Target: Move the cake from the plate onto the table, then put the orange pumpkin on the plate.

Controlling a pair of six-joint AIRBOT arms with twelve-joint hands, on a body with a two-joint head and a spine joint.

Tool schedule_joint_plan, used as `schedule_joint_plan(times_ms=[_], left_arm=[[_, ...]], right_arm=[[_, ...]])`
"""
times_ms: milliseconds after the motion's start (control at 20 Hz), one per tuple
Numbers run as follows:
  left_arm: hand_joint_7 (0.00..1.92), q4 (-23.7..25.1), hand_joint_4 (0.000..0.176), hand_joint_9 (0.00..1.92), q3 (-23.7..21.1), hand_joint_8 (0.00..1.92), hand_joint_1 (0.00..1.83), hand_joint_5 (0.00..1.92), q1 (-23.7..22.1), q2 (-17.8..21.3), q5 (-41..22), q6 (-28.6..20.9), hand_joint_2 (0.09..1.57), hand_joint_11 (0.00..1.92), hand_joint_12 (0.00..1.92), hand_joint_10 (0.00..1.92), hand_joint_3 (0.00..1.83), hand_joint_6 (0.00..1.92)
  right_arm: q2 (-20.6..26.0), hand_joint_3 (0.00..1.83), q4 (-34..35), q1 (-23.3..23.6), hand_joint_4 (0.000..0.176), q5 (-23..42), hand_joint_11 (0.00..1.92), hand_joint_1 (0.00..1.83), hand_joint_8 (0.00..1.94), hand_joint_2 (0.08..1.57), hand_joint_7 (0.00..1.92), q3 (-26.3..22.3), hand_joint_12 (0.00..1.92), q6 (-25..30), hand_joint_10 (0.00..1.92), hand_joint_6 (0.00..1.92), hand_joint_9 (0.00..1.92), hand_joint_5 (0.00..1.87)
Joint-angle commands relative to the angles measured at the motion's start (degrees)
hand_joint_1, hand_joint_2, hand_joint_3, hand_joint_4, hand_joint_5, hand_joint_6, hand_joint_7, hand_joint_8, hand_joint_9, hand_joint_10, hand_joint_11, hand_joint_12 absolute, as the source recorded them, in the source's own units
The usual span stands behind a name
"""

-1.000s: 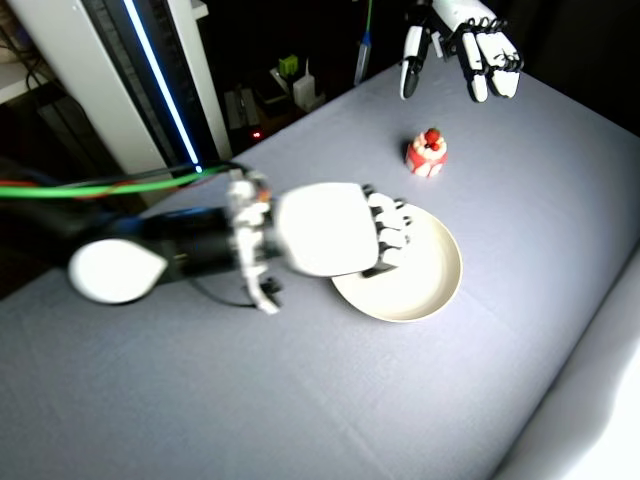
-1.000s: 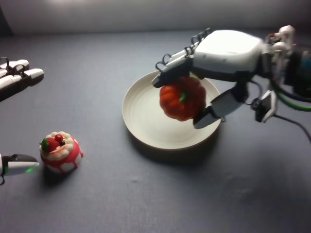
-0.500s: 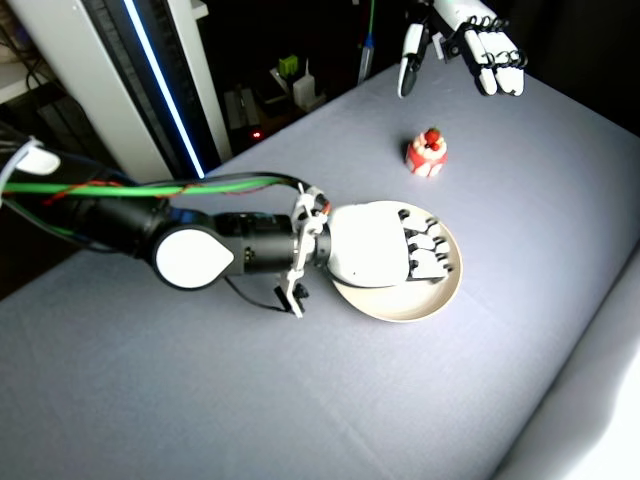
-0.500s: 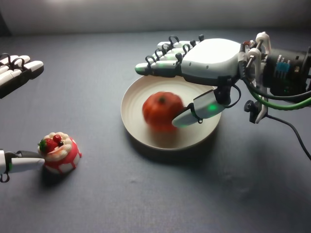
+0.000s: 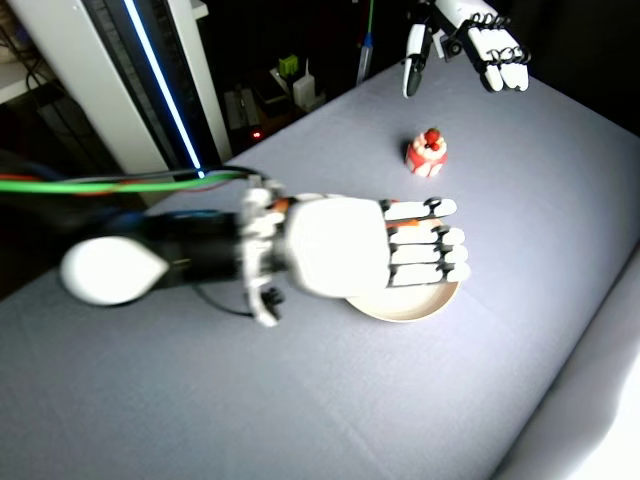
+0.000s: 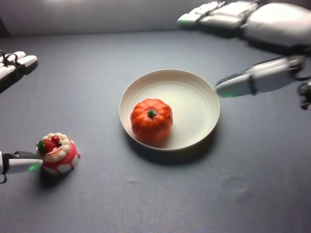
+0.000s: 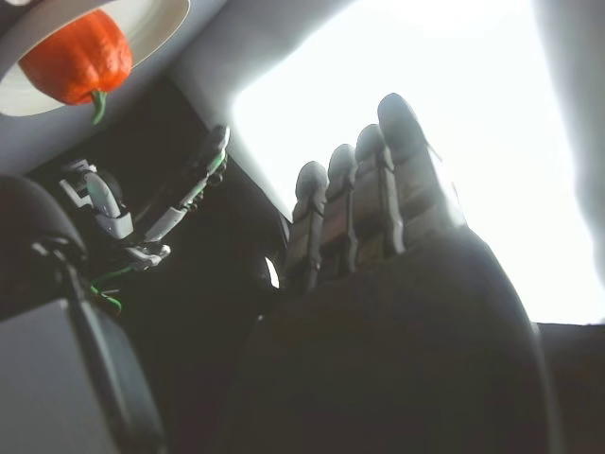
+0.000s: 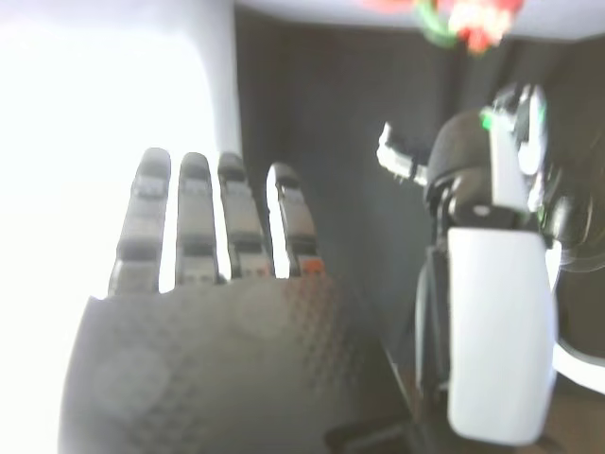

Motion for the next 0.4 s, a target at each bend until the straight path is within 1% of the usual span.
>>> schedule_joint_plan(times_ms=[0, 50, 100, 150, 200, 250, 300, 350], left_arm=[[0.07, -1.0, 0.009, 0.09, 0.0, 0.0, 0.92, 0.08, 0.2, 0.6, -7.8, -0.3, 0.79, 0.0, 0.62, 0.0, 0.0, 0.0], [0.07, -1.3, 0.016, 0.1, -0.4, 0.0, 0.93, 0.07, 0.9, 0.8, -8.6, -0.4, 0.78, 0.0, 0.68, 0.0, 0.0, 0.0], [0.06, -1.4, 0.005, 0.1, -0.4, 0.0, 0.99, 0.09, 1.1, 0.8, -8.9, -0.4, 0.79, 0.0, 0.78, 0.0, 0.0, 0.01], [0.05, -1.7, 0.0, 0.08, -0.6, 0.0, 0.99, 0.09, 1.5, 0.8, -9.7, -0.5, 0.8, 0.0, 0.8, 0.0, 0.0, 0.0], [0.02, -1.9, 0.009, 0.05, -0.7, 0.0, 0.99, 0.07, 1.7, 0.7, -10.4, -0.8, 0.8, 0.0, 0.81, 0.0, 0.0, 0.0], [0.02, -1.9, 0.013, 0.05, -0.7, 0.0, 0.98, 0.07, 1.8, 0.6, -10.7, -1.0, 0.81, 0.0, 0.81, 0.0, 0.0, 0.0], [0.02, -1.9, 0.0, 0.05, -0.6, 0.0, 0.97, 0.06, 1.8, 0.4, -10.8, -1.1, 0.82, 0.0, 0.84, 0.0, 0.01, 0.0], [0.01, -1.9, 0.0, 0.03, -0.4, 0.0, 0.97, 0.06, 1.8, 0.2, -10.7, -1.2, 0.82, 0.0, 0.77, 0.01, 0.01, 0.0]], right_arm=[[1.0, 0.0, 3.7, -0.8, 0.127, 9.0, 0.0, 0.5, 0.0, 1.05, 0.0, -1.1, 0.0, -0.7, 0.0, 0.0, 0.0, 0.0], [3.5, 0.01, 7.2, -3.8, 0.112, 12.7, 0.0, 0.5, 0.0, 1.07, 0.0, -3.4, 0.0, -2.0, 0.0, 0.0, 0.0, 0.0], [4.1, 0.02, 7.9, -4.5, 0.102, 13.6, 0.0, 0.5, 0.0, 1.1, 0.0, -4.0, 0.0, -2.3, 0.0, 0.0, 0.0, 0.0], [5.6, 0.01, 10.6, -6.9, 0.098, 16.1, 0.0, 0.5, 0.0, 1.12, 0.0, -5.5, 0.0, -3.5, 0.0, 0.0, 0.0, 0.0], [6.7, 0.01, 13.2, -9.1, 0.073, 18.2, 0.0, 0.52, 0.0, 1.12, 0.0, -6.7, 0.0, -4.4, 0.0, 0.0, 0.0, 0.0], [7.0, 0.0, 15.4, -10.8, 0.049, 20.1, 0.0, 0.54, 0.0, 1.12, 0.0, -7.4, 0.0, -4.9, 0.0, 0.0, 0.0, 0.0], [7.0, 0.0, 16.9, -12.1, 0.051, 21.6, 0.0, 0.56, 0.0, 1.13, 0.0, -7.6, 0.0, -4.9, 0.0, 0.0, 0.0, 0.0], [7.0, 0.01, 18.5, -13.6, 0.05, 23.1, 0.0, 0.58, 0.0, 1.15, 0.0, -7.7, 0.0, -4.9, 0.0, 0.0, 0.0, 0.0]])
